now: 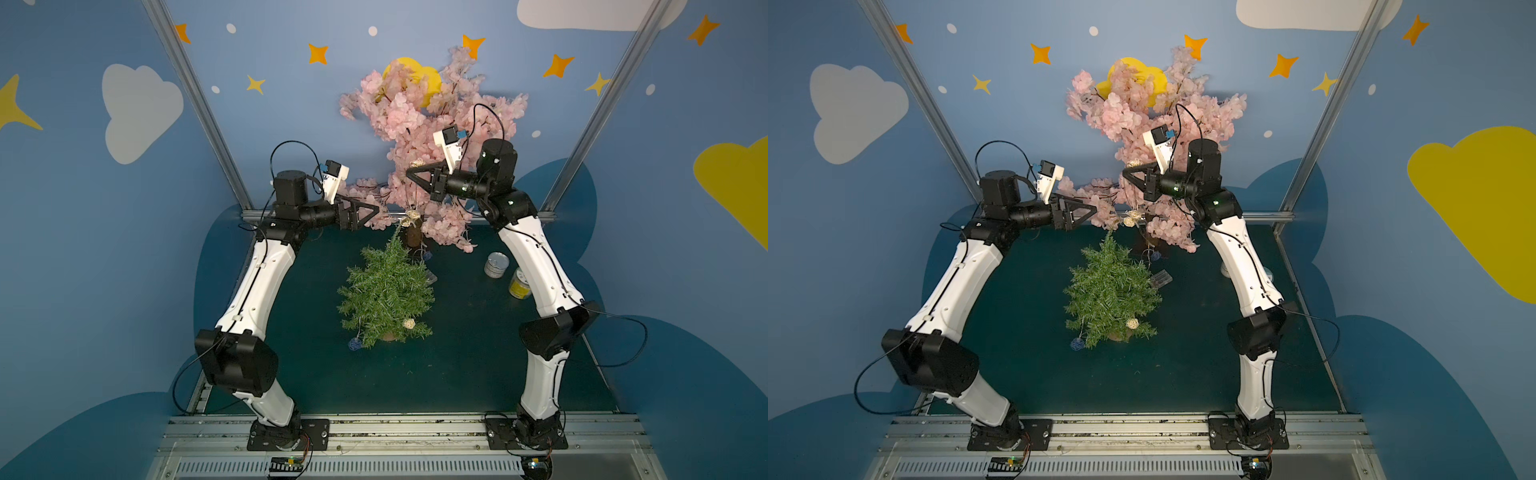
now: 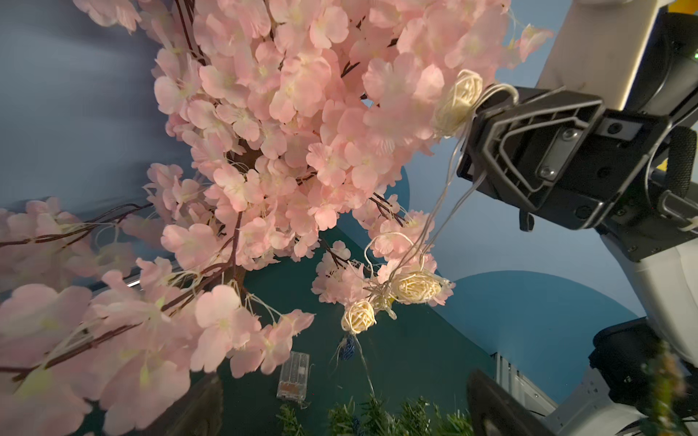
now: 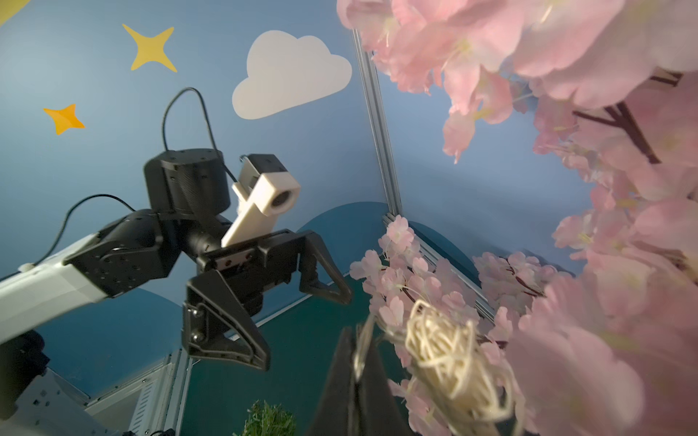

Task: Remove string lights from the small christmas tree
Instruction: Remove the light string from the Christmas tree.

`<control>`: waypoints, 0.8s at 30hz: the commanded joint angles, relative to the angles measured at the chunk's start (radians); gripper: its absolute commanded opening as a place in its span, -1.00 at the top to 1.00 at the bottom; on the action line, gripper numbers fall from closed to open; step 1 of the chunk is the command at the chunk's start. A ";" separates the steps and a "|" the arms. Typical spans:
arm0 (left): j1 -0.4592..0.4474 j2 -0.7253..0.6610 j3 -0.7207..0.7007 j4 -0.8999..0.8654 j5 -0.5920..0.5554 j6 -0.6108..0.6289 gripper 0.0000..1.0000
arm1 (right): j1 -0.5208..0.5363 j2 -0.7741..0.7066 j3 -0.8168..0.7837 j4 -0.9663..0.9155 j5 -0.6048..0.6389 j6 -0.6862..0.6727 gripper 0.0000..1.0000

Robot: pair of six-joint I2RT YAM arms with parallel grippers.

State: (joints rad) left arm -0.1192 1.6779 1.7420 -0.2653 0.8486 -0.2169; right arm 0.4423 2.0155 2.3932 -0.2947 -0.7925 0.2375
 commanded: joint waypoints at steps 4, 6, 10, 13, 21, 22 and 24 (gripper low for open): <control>-0.026 -0.003 -0.018 0.152 0.113 -0.041 -0.99 | 0.026 0.038 0.053 0.133 -0.056 0.092 1.00; -0.040 -0.001 -0.028 0.183 0.131 -0.053 -0.99 | 0.037 0.047 0.060 0.134 -0.053 0.092 1.00; -0.075 0.037 -0.010 0.228 0.195 -0.099 -0.99 | 0.062 0.058 0.070 0.137 -0.050 0.097 1.00; -0.103 0.072 0.018 0.230 0.210 -0.115 -0.99 | 0.081 0.060 0.070 0.134 -0.048 0.099 1.00; -0.133 0.130 0.057 0.290 0.189 -0.171 -0.99 | 0.119 0.055 0.069 0.118 -0.053 0.123 1.00; -0.137 0.134 0.057 0.304 0.187 -0.180 -0.96 | 0.122 0.053 0.068 0.120 -0.056 0.129 1.00; -0.139 0.139 0.060 0.322 0.184 -0.204 -0.75 | 0.129 0.049 0.068 0.116 -0.058 0.131 1.00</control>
State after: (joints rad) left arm -0.2520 1.8156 1.7710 -0.0097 1.0203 -0.3790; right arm 0.5632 2.0624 2.4351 -0.1928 -0.8337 0.3481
